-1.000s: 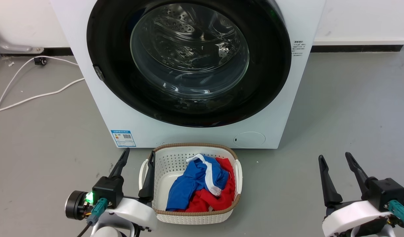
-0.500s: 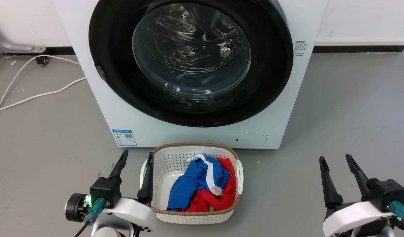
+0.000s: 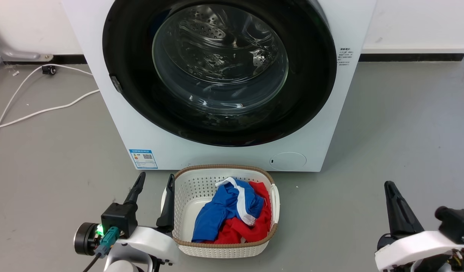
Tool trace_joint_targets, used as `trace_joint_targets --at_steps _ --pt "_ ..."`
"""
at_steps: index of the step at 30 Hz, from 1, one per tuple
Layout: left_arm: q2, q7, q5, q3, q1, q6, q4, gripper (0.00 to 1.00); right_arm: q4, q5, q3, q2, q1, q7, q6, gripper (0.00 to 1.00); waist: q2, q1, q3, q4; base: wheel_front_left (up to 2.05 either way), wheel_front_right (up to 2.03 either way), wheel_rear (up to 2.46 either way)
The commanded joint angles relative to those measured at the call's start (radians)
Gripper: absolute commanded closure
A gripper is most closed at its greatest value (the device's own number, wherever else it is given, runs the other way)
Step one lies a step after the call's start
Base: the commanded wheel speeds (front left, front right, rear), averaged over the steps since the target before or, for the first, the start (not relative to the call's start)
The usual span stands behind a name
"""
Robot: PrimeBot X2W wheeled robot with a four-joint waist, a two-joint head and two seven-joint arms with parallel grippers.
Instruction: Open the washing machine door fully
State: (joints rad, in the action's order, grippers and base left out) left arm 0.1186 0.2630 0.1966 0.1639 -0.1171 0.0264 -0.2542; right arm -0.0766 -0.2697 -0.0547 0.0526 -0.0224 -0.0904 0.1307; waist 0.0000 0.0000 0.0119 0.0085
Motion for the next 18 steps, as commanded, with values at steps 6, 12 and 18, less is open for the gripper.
trace_joint_targets --at_steps 6,12,18 --pt "0.001 0.003 0.013 -0.001 -0.007 -0.006 0.001 0.0 -0.032 -0.442 0.011 -0.004 0.014 0.034 0.0 1.0 0.0 0.0 0.001 0.0 0.0 0.0 0.0" --pt "0.0 0.003 0.018 0.001 -0.008 -0.008 0.006 0.0 -0.078 -0.965 -0.006 -0.003 0.046 0.063 0.0 1.0 0.0 0.0 -0.004 -0.001 0.0 0.0 0.0" --pt "-0.001 0.003 0.024 -0.002 -0.023 -0.012 0.026 0.0 -0.136 -1.217 -0.1 -0.001 0.145 0.116 0.0 1.0 0.0 0.0 -0.047 -0.006 0.0 0.0 0.0"
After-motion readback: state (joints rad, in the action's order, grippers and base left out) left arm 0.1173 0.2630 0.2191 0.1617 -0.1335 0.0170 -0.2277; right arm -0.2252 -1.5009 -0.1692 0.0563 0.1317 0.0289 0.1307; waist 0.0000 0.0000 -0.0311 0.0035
